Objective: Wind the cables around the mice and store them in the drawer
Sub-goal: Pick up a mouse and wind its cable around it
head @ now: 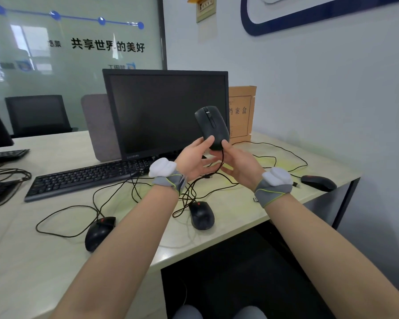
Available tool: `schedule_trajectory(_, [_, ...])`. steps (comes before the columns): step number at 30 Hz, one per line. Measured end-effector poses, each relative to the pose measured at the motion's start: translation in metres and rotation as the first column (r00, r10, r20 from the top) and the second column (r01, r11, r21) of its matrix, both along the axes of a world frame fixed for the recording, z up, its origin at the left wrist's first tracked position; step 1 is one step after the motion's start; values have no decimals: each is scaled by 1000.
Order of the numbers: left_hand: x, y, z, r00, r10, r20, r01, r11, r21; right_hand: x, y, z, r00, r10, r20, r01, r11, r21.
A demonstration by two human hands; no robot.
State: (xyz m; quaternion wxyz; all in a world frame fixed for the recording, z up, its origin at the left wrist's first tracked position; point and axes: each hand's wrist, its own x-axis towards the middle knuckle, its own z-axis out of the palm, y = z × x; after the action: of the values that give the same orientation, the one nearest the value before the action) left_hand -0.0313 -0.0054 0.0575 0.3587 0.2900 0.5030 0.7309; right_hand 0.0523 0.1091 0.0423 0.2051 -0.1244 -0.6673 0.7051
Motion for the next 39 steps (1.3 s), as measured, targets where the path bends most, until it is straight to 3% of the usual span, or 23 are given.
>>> schedule_trajectory(5, [2, -4, -1, 994, 52, -99, -61, 994, -87, 2, -3, 0, 999, 10, 45, -11, 1000, 13])
schedule_trajectory(8, [8, -5, -6, 990, 105, -95, -110, 993, -47, 2, -5, 0, 999, -13, 39, 12, 1000, 28])
schedule_trajectory(11, [12, -3, -14, 995, 50, -81, -53, 998, -43, -1, -9, 1, 993, -100, -67, 101, 995, 8])
schedule_trajectory(13, [15, -2, -22, 983, -34, -181, 6, 987, -158, -2, -10, 8, 979, -117, -165, 105, 991, -79])
schedule_trajectory(14, [17, -3, -26, 953, -102, -285, 31, 969, -246, 0, -7, 14, 974, -113, -199, 90, 989, -120])
schedule_trajectory(16, [17, -10, -35, 809, -299, -506, 48, 892, -449, 6, 0, 33, 963, -96, -253, 41, 976, -214])
schedule_trajectory(18, [13, -17, -42, 651, -407, -641, -60, 814, -577, 17, 14, 53, 949, -100, -299, 7, 954, -299])
schedule_trajectory(22, [-4, -20, -53, 645, -202, -737, -352, 778, -521, 39, 34, 74, 967, -71, -246, 12, 972, -233])
schedule_trajectory(26, [-8, -21, -45, 859, 16, -512, -188, 940, -286, 46, 39, 56, 999, 25, -36, -27, 998, -51])
schedule_trajectory(28, [-13, -24, -38, 923, 113, -367, -210, 949, -234, 49, 40, 46, 999, 49, 9, -49, 998, -42])
schedule_trajectory(33, [-28, -32, -37, 957, 140, -254, -249, 845, -473, 55, 44, 32, 994, 110, 15, -108, 991, -84])
schedule_trajectory(37, [-40, -42, -43, 994, 99, -51, -111, 909, -401, 58, 45, 30, 984, 174, 35, -170, 982, -86])
schedule_trajectory(39, [-48, -45, -43, 990, 142, -3, -135, 933, -334, 59, 46, 27, 979, 194, 66, -188, 979, -84])
